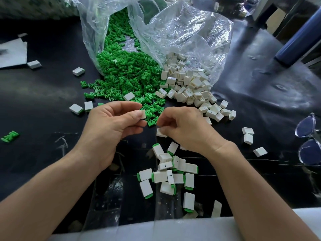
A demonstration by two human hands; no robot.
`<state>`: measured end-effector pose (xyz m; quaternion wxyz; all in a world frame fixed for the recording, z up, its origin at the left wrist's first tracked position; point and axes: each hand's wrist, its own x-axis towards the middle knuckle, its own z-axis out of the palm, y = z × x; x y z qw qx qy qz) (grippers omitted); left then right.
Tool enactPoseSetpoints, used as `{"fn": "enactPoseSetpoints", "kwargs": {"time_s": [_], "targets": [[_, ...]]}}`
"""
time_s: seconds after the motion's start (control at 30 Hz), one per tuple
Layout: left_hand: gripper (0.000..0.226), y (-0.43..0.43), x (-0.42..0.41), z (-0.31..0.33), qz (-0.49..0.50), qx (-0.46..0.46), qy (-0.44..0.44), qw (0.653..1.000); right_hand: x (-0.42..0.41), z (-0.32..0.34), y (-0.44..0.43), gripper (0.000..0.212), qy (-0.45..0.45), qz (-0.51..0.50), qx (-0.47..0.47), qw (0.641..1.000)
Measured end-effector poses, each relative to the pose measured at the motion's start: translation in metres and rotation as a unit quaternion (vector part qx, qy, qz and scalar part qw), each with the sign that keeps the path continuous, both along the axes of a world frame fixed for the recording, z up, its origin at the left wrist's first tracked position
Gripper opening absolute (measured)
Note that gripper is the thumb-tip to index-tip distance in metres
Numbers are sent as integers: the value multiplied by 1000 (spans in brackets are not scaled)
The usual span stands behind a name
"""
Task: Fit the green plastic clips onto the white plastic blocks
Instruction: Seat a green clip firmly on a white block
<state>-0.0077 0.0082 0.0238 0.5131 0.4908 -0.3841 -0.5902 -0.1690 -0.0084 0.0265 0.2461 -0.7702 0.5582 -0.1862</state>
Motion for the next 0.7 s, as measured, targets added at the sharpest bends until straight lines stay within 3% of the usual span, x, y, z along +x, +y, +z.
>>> {"fn": "enactPoseSetpoints", "kwargs": {"time_s": [0.17,0.27,0.4,0.6,0.7], "targets": [[11,0,0,-1,-8,2,12,1000,1,2,1,15,-22,37,55,998],[12,0,0,0,-13,-1,15,1000,1,1,0,6,-25,1,14,1000],[13,2,0,-1,-24,0,8,1000,0,-2,-4,13,30,-50,-33,998],[11,4,-1,1,-49,14,-15,999,7,-8,-4,27,71,-29,-47,996],[12,5,-2,1,-60,21,-15,998,8,-11,-5,23,96,-18,-49,994]]}}
